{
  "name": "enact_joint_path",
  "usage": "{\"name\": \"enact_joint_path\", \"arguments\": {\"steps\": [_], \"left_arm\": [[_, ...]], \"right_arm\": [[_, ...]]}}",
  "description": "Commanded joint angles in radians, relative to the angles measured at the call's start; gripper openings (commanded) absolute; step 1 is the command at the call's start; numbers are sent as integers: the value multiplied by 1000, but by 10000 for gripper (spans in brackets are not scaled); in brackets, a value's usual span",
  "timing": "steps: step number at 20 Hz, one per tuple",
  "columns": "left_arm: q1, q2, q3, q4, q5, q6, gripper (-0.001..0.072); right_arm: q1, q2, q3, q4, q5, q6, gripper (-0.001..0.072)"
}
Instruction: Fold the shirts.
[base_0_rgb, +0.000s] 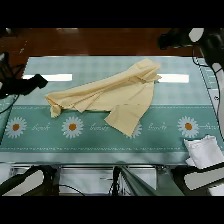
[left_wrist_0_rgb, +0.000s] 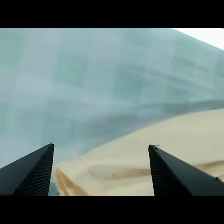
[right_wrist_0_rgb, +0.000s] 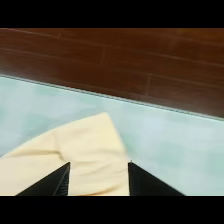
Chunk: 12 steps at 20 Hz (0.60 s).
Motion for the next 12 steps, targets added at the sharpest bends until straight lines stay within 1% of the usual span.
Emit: {"name": "enact_joint_path", "arguments": {"steps": [1,2,4,5,7,8,9,10,12], "left_arm": [[92,-1,159,275,-316,63,668],[124,8,159,305,-382,63,668],[159,23,122,271,-493,63,668],[159,27,85,265,-538,74,668],[152,42,-6,257,-546,86,669],[146,42,-49,234,-547,142,669],[139,42,-85,200,-550,217,669],[134,41,-112,170,-543,256,669],[127,39,-142,111,-501,263,671]], "right_arm": [[-22,97,0,-196,161,9,438],[-38,113,0,-229,241,12,438],[-76,113,0,-236,397,12,438],[-95,110,-9,-227,442,12,438],[-129,109,-55,-187,456,4,437],[-143,109,-82,-157,450,-13,437],[-154,109,-110,-124,442,-31,437],[-161,109,-137,-98,435,-43,437],[-162,109,-193,-74,425,-63,437]]}}
